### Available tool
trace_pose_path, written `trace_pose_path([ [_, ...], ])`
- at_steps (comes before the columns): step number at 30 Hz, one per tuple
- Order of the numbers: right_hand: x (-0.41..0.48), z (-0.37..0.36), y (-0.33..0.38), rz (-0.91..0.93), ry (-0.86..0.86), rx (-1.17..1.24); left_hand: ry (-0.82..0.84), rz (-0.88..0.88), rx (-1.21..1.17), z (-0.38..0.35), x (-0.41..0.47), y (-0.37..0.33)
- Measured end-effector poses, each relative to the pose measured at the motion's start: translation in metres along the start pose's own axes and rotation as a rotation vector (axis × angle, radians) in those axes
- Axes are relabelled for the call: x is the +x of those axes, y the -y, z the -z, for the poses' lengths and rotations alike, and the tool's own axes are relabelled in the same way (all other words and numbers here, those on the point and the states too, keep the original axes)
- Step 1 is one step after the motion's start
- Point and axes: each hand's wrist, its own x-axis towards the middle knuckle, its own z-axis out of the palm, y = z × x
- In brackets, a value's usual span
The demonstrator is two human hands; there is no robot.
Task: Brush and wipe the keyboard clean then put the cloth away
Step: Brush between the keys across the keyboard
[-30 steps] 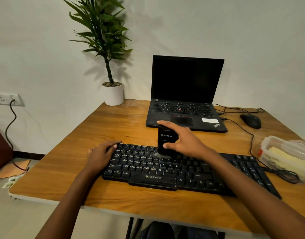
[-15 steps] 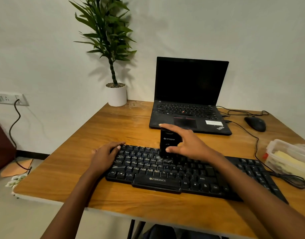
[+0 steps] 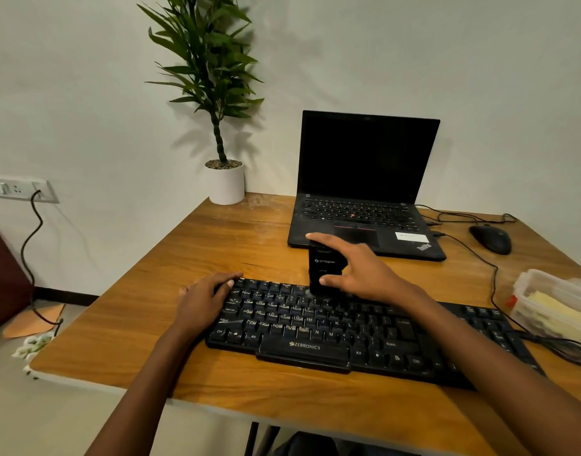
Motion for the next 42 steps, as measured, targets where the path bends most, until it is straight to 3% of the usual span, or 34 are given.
trace_pose_path([
  [4, 0.015, 0.010, 0.007, 0.004, 0.012, -0.085, -0.004, 0.004, 0.033, 0.001, -0.001, -0.005],
  [9, 0.010, -0.019, 0.012, 0.034, -0.101, 0.118, -0.007, 0.007, 0.025, 0.002, -0.003, -0.006],
  [12, 0.002, -0.014, -0.004, -0.047, -0.137, 0.206, -0.004, 0.017, 0.047, 0.002, -0.003, -0.008],
  [17, 0.015, -0.006, 0.002, -0.033, -0.120, 0.009, 0.007, 0.016, 0.014, 0.003, -0.004, -0.010],
  [20, 0.020, -0.020, 0.017, -0.002, -0.155, 0.145, -0.001, 0.017, 0.019, 0.003, -0.005, -0.011],
  [25, 0.012, -0.020, 0.002, -0.042, -0.089, 0.113, 0.002, 0.016, 0.018, 0.003, -0.004, -0.011],
  [30, 0.025, -0.002, 0.015, -0.022, -0.017, -0.109, -0.009, 0.003, 0.029, 0.003, -0.004, -0.011],
  [33, 0.027, -0.016, 0.026, 0.029, -0.063, -0.008, -0.024, 0.009, 0.035, 0.003, -0.004, -0.011],
  [38, 0.021, -0.015, 0.008, 0.014, 0.016, 0.016, -0.049, 0.051, 0.091, 0.003, -0.008, -0.020],
  [42, 0.035, 0.003, 0.008, -0.008, 0.129, -0.116, -0.041, 0.057, 0.099, 0.004, -0.007, -0.021],
])
